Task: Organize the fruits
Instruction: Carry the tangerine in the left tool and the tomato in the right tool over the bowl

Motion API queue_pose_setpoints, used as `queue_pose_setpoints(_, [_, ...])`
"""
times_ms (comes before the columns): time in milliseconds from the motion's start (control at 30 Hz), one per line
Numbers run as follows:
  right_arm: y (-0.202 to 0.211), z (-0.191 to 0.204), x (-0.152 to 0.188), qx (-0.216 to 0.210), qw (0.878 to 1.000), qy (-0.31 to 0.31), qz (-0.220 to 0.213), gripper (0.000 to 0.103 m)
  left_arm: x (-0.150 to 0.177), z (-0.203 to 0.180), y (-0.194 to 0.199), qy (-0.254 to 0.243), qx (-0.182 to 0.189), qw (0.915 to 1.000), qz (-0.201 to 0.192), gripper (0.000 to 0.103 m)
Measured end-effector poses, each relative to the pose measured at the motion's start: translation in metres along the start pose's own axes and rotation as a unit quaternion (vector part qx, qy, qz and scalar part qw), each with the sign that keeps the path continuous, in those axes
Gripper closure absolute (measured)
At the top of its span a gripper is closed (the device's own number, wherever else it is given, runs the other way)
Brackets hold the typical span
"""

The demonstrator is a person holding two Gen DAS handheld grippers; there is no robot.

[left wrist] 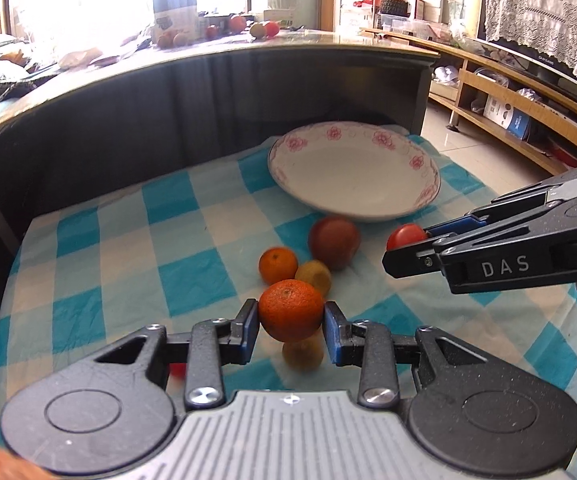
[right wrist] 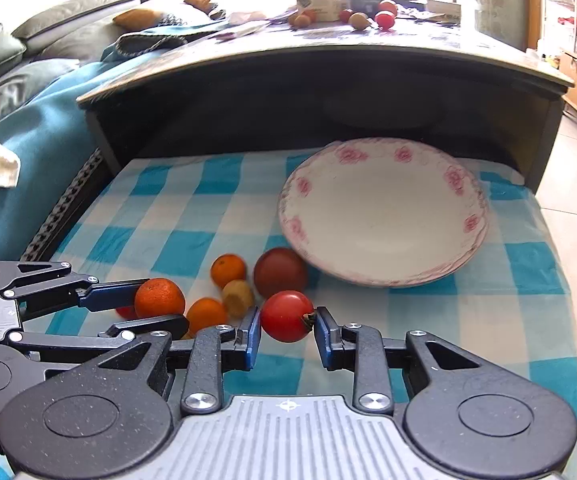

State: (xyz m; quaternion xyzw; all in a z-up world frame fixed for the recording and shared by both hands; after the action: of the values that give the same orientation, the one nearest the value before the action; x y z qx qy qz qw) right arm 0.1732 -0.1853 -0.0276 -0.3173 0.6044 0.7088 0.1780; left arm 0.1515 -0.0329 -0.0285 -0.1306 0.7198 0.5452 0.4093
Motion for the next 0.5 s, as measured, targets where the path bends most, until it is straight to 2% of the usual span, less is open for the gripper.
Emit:
queue_pose_setpoints(233, [-0.007,-0.026,-0.018,0.027,0.999,-0.020,-0.023,0.080,-0.035,-0.013,-0.026,-0.013,0.003,0.9998,-0.014,0.061])
queue_pose_setpoints(500, [-0.021,-0.044,-0.025,0.049,0.998,-0.027,-0.024,0.079,-0.060,-0.025,-0.056,-0.035,-0.003,0.9993,-0.015,0.061])
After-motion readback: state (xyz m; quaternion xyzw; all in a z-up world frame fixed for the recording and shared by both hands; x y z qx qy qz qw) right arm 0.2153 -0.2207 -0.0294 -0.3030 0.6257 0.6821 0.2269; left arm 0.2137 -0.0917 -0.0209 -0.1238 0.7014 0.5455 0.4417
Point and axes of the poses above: each gripper's, at about its wrist camera, not at the fingertips, and y roughly against the way its jaws point, z to its left, x to its underside, the point moved 3 cm from there along -y, roughly the way its jaws point, and after that the axes turned 5 degrees about x, right-handed, at the moved point
